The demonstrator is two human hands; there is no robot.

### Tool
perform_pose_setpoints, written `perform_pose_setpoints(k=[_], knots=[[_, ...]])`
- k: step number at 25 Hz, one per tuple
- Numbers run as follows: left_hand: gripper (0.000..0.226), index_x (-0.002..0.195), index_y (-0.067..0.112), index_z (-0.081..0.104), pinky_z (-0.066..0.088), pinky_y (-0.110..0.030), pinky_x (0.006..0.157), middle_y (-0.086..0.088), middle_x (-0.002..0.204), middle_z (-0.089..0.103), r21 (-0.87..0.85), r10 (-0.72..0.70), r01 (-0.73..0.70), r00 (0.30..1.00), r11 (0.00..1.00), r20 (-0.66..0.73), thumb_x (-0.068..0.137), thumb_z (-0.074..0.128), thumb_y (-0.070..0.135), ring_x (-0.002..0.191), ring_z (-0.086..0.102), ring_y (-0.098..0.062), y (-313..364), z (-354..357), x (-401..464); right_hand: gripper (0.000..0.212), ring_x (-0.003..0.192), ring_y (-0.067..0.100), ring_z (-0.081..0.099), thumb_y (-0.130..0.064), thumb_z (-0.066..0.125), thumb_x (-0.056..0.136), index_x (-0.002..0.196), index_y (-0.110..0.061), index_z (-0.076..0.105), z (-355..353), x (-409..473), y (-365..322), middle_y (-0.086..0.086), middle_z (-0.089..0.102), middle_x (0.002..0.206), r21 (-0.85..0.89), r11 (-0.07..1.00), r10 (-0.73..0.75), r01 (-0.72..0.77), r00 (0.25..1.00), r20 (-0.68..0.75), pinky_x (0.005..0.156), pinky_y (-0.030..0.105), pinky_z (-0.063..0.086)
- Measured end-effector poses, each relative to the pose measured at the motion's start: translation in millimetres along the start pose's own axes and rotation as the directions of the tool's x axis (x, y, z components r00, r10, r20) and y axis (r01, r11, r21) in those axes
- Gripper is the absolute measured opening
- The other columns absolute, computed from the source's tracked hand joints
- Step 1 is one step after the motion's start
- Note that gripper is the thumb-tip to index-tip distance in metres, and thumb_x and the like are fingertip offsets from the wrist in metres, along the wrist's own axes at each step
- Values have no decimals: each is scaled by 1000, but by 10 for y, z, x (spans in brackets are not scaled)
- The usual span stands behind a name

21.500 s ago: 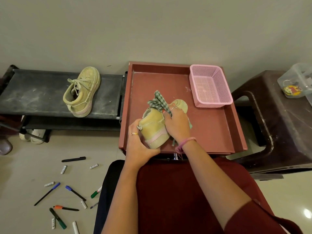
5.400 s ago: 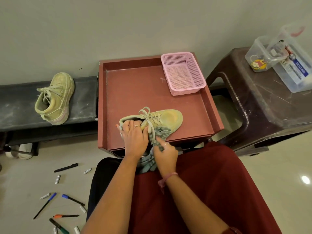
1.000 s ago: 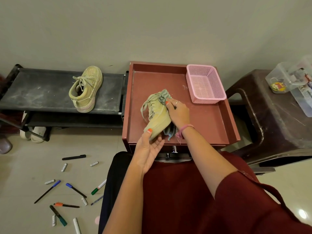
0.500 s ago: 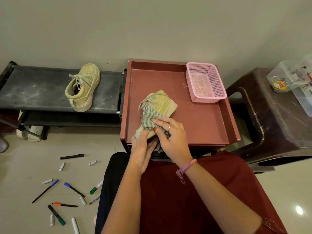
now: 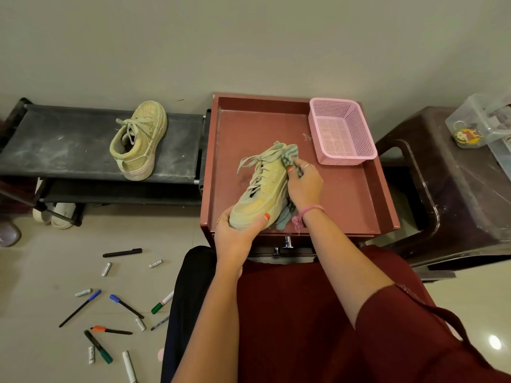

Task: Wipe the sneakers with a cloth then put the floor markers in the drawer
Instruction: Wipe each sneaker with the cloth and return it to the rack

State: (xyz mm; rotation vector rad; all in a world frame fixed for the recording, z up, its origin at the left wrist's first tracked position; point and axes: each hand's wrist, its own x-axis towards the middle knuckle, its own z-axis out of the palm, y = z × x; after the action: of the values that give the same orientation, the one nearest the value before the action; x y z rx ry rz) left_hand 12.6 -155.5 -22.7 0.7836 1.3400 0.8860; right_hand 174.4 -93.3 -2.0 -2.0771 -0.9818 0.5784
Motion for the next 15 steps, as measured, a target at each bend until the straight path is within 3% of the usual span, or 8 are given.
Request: perform_pose_setpoints(k=[2,5,8,11,13,15], knots=[[80,121,23,56,55,-32,91,6,113,67,37,24,-24,1000,999,-13,50,88,43,102,66,-8,-2,13,13,31,117,20,53,-14,49,95,124,-16,60,22,-22,-39,5,58,126,-31,998,-58,59,998,20,99,19,35],[74,118,27,57,55,-32,90,8,112,66,74,45,-44,999,996,-16,52,86,45,102,64,-8,-10,11,40,31,114,21,51,-13,49,95,123,-20,62,38,-337,35,-1,58,128,-135,931,-328,338,940,90,91,-1,18],[57,105,40,56,54,-28,86,11,108,65,110,83,-83,997,990,6,56,86,40,101,63,-7,11,6,39,30,107,25,54,-10,53,92,119,-16,65,-37,-492,128,2,61,124,-207,846,-478,491,871,113,92,-1,16],[55,106,38,59,54,-26,87,10,111,66,95,89,-89,996,991,8,60,88,34,103,64,-7,8,24,37,30,111,24,53,-11,54,93,120,-18,64,-20,-173,-6,1,60,126,-269,873,-398,407,913,91,92,4,18],[66,114,33,60,54,-30,90,8,115,65,108,92,-92,996,990,1,54,87,42,105,63,-7,-6,32,35,29,115,19,54,-12,56,92,120,-18,64,-2,97,-137,1,61,126,-223,929,-293,295,955,43,94,10,25],[60,110,36,61,54,-31,90,9,112,67,114,107,-106,994,988,-5,56,86,41,103,63,-6,-1,47,13,29,114,18,56,-11,57,91,118,-16,66,-26,218,-226,3,63,121,-150,958,-242,244,970,33,92,10,29]])
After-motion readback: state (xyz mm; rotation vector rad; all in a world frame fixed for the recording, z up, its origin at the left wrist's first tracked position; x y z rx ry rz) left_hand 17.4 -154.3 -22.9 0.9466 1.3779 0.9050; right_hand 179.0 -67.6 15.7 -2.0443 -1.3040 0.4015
